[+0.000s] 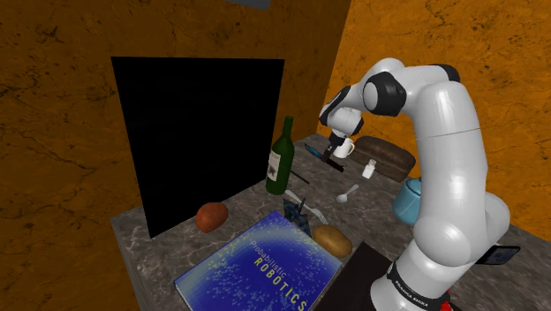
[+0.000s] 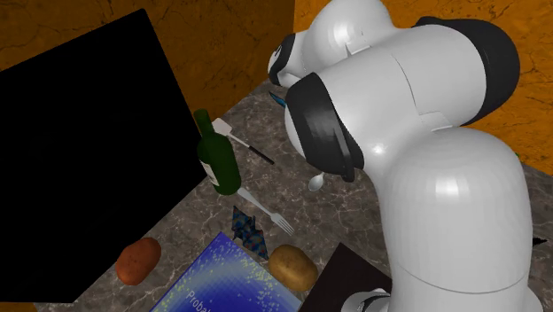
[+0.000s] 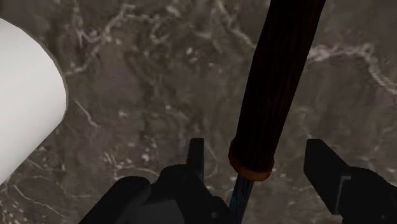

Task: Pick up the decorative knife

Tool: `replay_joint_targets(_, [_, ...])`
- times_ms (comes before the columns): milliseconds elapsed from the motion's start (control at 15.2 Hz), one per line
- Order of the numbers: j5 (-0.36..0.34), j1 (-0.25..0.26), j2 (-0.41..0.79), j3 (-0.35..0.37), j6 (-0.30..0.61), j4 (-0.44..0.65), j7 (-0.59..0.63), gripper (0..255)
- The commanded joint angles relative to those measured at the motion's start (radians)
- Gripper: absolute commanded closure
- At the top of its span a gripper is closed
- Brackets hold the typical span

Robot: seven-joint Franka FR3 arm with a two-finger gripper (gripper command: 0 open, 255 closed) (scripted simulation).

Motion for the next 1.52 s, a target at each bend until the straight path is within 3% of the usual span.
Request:
replay_joint_targets(0, [0.002, -0.001, 0.003, 0.002, 0.002, 0.001, -0.001, 255])
replay_joint_targets(528, [0.000, -0.001, 0.000, 0.000, 0.000, 0.001, 0.000, 255])
replay_joint_targets(1452, [-0.098, 0.050, -0.123, -0.073, -0.113, 0.002, 0.076, 255])
